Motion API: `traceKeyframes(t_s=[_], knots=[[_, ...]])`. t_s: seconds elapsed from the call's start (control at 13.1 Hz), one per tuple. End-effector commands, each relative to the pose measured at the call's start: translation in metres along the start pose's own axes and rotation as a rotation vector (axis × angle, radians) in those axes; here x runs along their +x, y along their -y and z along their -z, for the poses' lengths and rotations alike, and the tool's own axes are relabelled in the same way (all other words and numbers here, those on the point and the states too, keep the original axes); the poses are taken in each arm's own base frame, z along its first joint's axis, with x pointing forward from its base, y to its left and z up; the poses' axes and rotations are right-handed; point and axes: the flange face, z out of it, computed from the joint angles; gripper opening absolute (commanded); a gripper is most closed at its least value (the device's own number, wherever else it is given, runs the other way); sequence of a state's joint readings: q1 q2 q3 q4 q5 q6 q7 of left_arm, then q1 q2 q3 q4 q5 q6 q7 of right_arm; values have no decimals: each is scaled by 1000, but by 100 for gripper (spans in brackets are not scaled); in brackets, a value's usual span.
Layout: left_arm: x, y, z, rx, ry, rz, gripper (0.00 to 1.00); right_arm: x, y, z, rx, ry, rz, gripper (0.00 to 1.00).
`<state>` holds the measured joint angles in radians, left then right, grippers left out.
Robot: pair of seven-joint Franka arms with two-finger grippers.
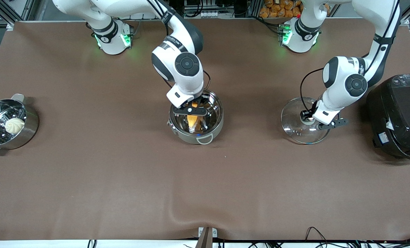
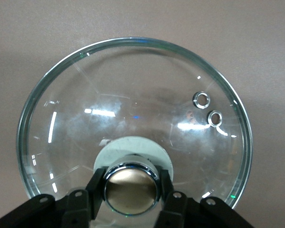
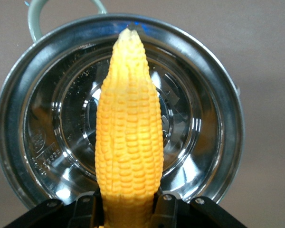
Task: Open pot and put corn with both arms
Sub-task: 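Lower the corn into the pot while the left gripper sets the lid down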
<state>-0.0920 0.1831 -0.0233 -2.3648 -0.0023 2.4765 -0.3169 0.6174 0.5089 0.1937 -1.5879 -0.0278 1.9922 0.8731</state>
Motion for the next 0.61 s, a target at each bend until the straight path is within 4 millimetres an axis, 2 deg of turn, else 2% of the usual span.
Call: traceKeyframes(t_s=[0.0, 0.08, 0.23, 0.31, 0.38, 0.46, 0.54], knots=[[1, 3, -8, -3, -10, -21, 5, 2, 3, -4, -4, -27, -7, 34], [2, 2, -10, -5, -16, -23, 9, 4, 4, -9, 2, -31, -9, 34], [4, 1, -16, -4, -10, -23, 9, 5, 9, -21, 11, -33, -5, 34], [4, 1, -20, -4, -6, -21, 15, 6, 11, -27, 14, -34, -4, 34], [4, 1, -21, -4, -8, -23, 37, 7, 12, -33, 16, -34, -2, 35], [4, 1, -21, -4, -8, -23, 91, 5, 16, -38, 20, -38, 3, 36], [6, 1, -18, -5, -14, -24, 100, 4, 18, -40, 21, -41, 5, 38]])
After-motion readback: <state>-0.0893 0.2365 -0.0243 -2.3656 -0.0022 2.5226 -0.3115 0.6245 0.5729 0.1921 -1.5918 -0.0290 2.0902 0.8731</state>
